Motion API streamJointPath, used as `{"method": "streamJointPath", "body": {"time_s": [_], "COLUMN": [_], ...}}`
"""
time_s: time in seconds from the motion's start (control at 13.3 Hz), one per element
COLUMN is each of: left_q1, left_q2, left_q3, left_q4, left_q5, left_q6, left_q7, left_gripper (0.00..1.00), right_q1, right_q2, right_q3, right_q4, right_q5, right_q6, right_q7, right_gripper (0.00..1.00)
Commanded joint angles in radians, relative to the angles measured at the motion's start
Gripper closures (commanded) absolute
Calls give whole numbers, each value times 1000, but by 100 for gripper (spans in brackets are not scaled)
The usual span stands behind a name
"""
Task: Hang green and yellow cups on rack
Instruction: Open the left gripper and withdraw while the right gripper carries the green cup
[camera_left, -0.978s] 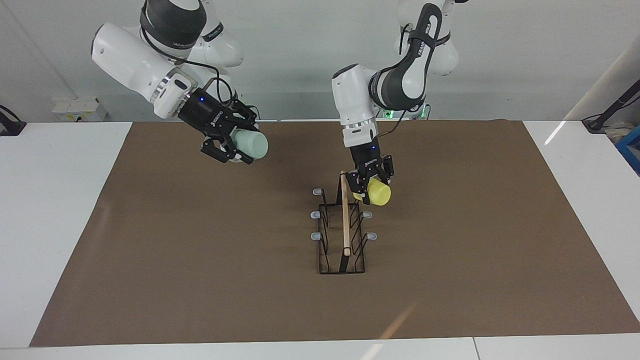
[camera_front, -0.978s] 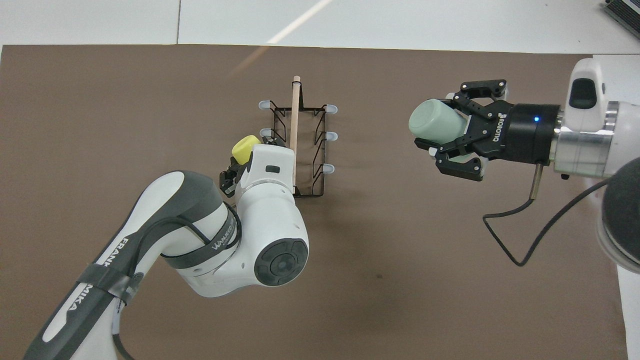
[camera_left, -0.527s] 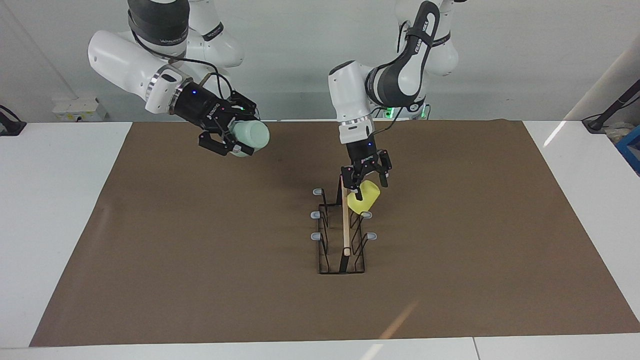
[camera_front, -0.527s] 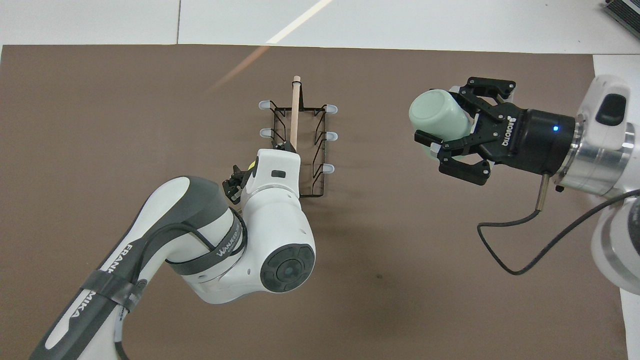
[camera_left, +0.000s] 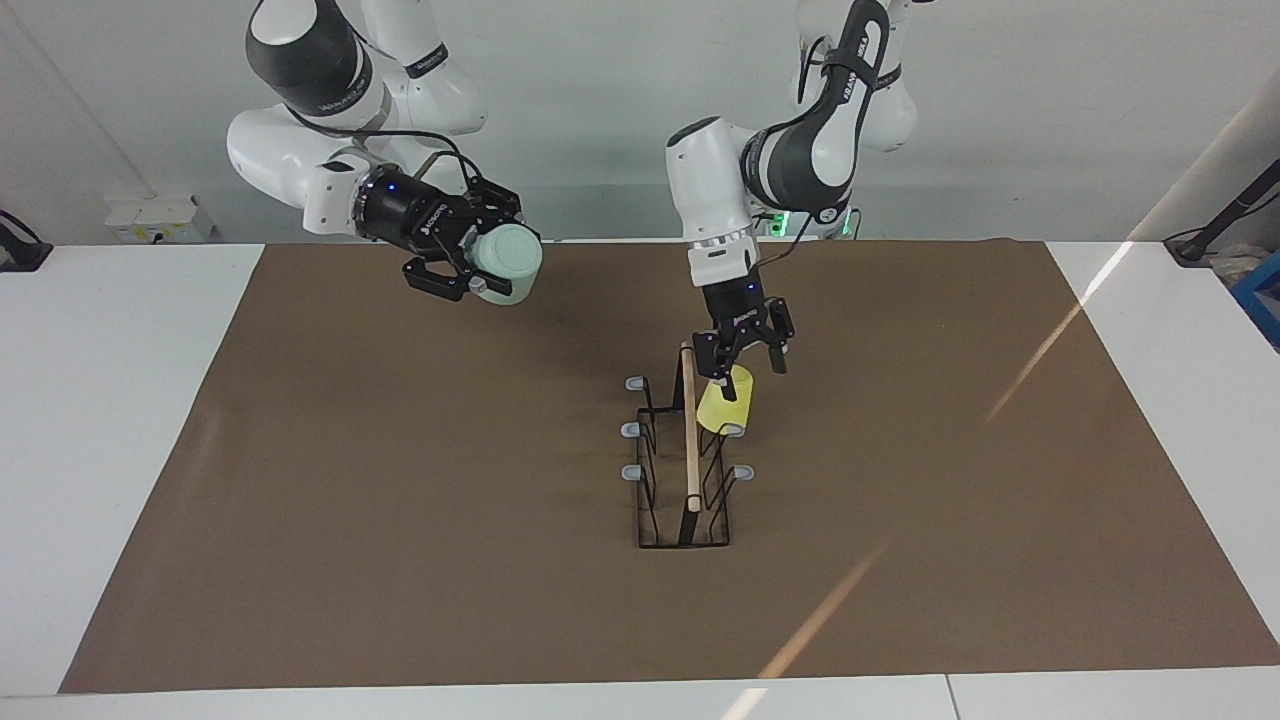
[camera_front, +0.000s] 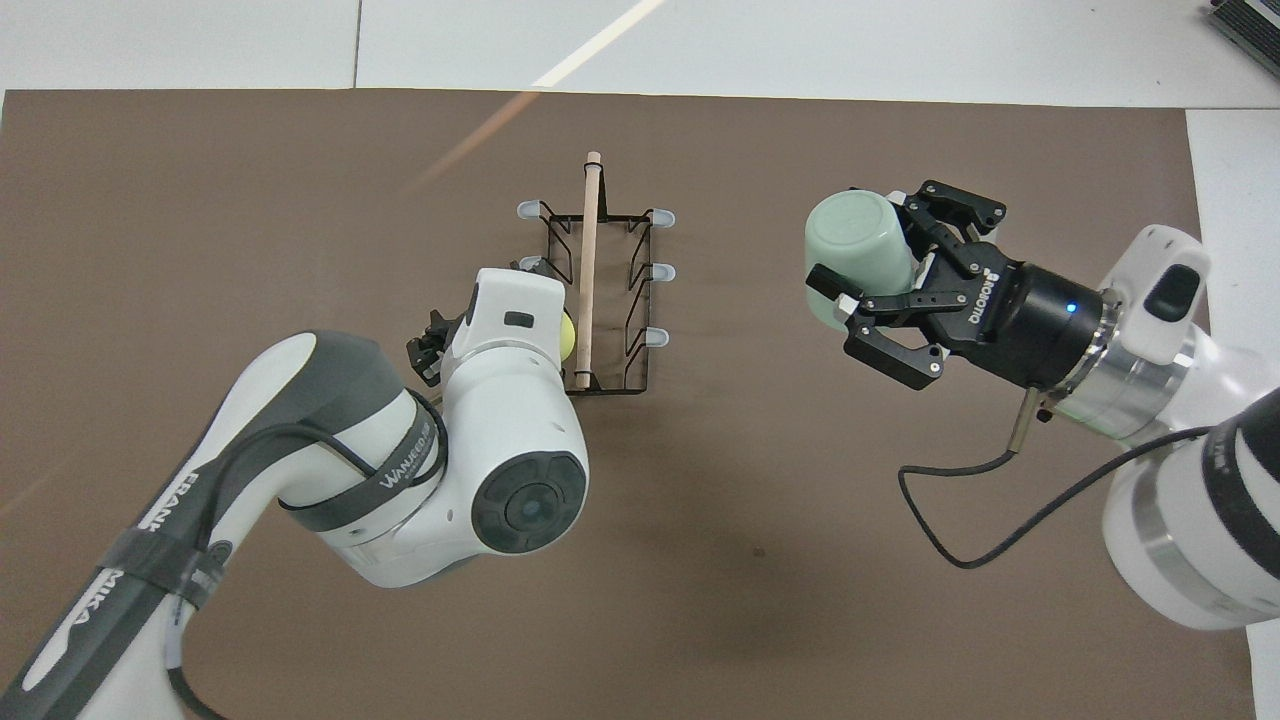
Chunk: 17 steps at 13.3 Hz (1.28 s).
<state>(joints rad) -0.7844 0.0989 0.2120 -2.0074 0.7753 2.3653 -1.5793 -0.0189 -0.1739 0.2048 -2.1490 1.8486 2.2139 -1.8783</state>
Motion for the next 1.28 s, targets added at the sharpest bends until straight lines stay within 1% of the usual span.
{"method": "streamJointPath", "body": {"time_s": [0.0, 0.08, 0.15, 0.23, 0.45, 0.6, 0.75, 0.83, 0.98, 1.2], "left_q1": [60, 86, 117, 147, 246, 313, 381, 417, 482, 591], "left_q2": [-18, -19, -19, -21, -39, -51, -65, -70, -70, -68], "left_q3": [-2, -3, -3, -3, -3, -3, -2, -2, -2, -2], "left_q4": [19, 28, 35, 42, 47, 65, 82, 102, 163, 226], "left_q5": [-115, -166, -204, -238, -322, -443, -590, -646, -721, -795], "left_q6": [-6, -8, -8, -8, -14, -17, -35, -78, -202, -322], "left_q7": [222, 317, 403, 486, 749, 954, 1155, 1270, 1486, 1738], "left_gripper": [0, 0, 0, 0, 0, 0, 0, 0, 0, 0], "right_q1": [101, 115, 140, 152, 178, 200, 233, 244, 252, 263], "right_q2": [13, 49, 72, 88, 131, 180, 205, 211, 221, 247], "right_q3": [5, 5, 5, 5, 5, 5, 5, 4, 4, 5], "right_q4": [-74, -78, -78, -80, -97, -100, -100, -100, -110, -111], "right_q5": [249, 311, 336, 355, 447, 509, 587, 607, 639, 666], "right_q6": [61, 60, 63, 64, 61, 47, 46, 46, 47, 43], "right_q7": [-219, -310, -350, -367, -494, -582, -636, -643, -659, -699], "right_gripper": [100, 100, 100, 100, 100, 100, 100, 100, 100, 100]}}
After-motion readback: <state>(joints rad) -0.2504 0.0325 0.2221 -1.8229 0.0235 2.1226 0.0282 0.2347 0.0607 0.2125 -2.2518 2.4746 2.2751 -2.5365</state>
